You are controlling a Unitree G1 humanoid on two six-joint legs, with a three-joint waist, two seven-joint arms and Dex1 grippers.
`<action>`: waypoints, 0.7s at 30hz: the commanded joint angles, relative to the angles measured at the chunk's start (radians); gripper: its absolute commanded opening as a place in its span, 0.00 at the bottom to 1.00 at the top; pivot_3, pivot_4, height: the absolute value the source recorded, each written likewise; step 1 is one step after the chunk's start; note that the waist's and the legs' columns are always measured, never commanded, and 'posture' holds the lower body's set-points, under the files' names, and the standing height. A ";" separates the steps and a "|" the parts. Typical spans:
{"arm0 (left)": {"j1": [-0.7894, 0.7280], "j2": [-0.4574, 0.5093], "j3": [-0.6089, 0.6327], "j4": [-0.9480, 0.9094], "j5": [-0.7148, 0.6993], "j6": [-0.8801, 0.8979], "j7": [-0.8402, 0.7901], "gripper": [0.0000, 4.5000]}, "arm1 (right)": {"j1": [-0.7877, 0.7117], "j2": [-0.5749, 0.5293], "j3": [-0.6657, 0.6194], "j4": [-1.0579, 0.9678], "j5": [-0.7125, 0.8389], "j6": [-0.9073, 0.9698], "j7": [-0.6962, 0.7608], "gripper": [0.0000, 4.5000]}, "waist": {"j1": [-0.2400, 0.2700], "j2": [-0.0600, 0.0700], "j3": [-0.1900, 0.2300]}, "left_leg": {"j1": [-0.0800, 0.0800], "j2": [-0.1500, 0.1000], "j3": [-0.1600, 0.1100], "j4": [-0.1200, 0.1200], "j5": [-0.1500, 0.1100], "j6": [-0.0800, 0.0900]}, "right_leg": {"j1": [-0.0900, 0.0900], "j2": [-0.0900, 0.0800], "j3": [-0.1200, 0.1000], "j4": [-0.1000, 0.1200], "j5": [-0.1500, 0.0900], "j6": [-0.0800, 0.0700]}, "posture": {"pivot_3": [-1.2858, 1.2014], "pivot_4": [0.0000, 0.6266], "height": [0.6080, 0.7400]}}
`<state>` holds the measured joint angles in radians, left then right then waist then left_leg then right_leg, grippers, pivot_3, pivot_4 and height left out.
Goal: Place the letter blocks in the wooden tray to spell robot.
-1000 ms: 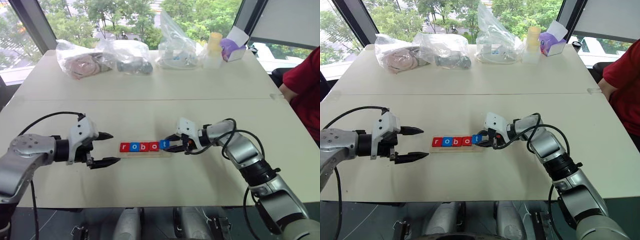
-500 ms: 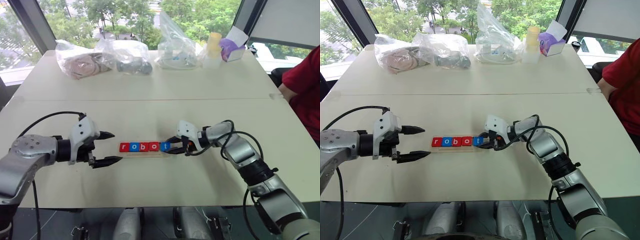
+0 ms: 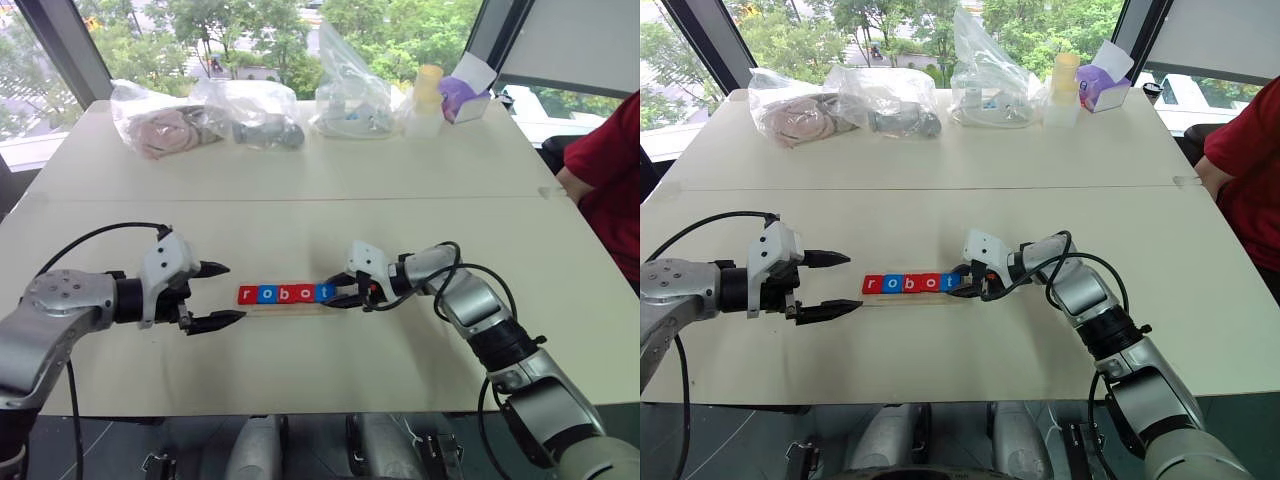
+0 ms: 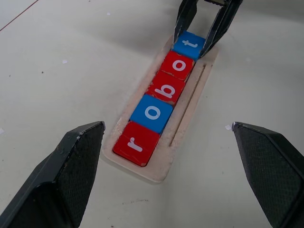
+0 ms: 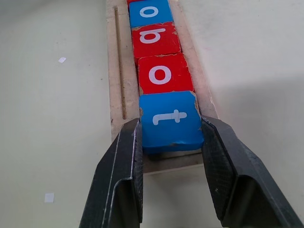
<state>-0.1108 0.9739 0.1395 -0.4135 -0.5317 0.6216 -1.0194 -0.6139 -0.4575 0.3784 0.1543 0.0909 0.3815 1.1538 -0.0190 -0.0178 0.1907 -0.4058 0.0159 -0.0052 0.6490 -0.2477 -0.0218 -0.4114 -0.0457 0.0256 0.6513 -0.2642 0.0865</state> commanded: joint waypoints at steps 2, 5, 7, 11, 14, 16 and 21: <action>0.001 0.000 0.007 -0.026 0.006 -0.011 0.007 1.00 | -0.019 0.013 0.003 -0.006 -0.005 -0.013 -0.004 0.25 | 0.000 0.000 0.000 | 0.000 0.000 0.000 0.000 0.000 0.000 | 0.000 0.000 0.000 0.000 0.000 0.000 | 0.52 0.24 1.00; -0.001 0.000 0.009 -0.025 0.006 -0.011 0.009 1.00 | -0.017 0.018 0.000 0.003 -0.004 -0.020 -0.005 0.48 | 0.000 0.000 0.000 | 0.000 0.000 0.000 0.000 0.000 0.000 | 0.000 0.000 0.000 0.000 0.000 0.000 | 0.52 0.24 1.00; 0.000 0.000 0.010 -0.025 0.006 -0.010 0.009 1.00 | -0.015 0.017 -0.001 0.004 -0.009 -0.031 -0.010 0.69 | 0.000 0.000 0.000 | 0.000 0.000 0.000 0.000 0.000 0.000 | 0.000 0.000 0.000 0.000 0.000 0.000 | 0.52 0.24 1.00; 0.002 0.001 0.013 -0.024 0.006 -0.010 0.012 1.00 | -0.011 0.005 -0.035 -0.039 0.003 -0.034 -0.033 0.90 | 0.001 0.000 0.000 | 0.000 0.000 0.000 0.000 0.000 0.000 | 0.000 0.000 0.000 0.000 0.000 0.000 | 0.52 0.24 1.00; 0.004 0.001 0.014 -0.027 0.003 -0.009 0.014 1.00 | 0.008 -0.019 -0.065 -0.118 0.036 0.016 -0.036 0.90 | 0.002 0.000 0.000 | 0.000 0.000 0.000 0.000 0.000 0.000 | 0.000 0.000 0.000 0.000 0.000 0.000 | 0.52 0.24 1.00; 0.005 0.002 0.014 -0.028 0.002 -0.009 0.015 1.00 | 0.022 -0.029 -0.076 -0.152 0.045 0.037 -0.042 0.90 | 0.002 0.000 0.000 | 0.000 0.000 0.000 0.000 0.000 0.000 | 0.000 0.000 0.000 0.000 0.000 0.000 | 0.52 0.24 1.00; 0.002 0.002 0.009 -0.023 0.003 -0.011 0.013 1.00 | 0.041 -0.040 -0.105 -0.158 0.041 0.052 -0.091 0.90 | 0.002 0.000 0.000 | 0.000 0.000 0.000 0.000 0.000 0.000 | 0.000 0.000 0.000 0.000 0.000 0.000 | 0.52 0.24 1.00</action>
<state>-0.1023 0.9739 0.1389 -0.4152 -0.5282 0.6214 -1.0021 -0.5698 -0.4911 0.2986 0.0204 0.1240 0.4367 1.0795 -0.0167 -0.0178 0.1907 -0.4061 0.0159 -0.0055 0.6488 -0.2477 -0.0218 -0.4116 -0.0461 0.0256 0.6513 -0.2644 0.0861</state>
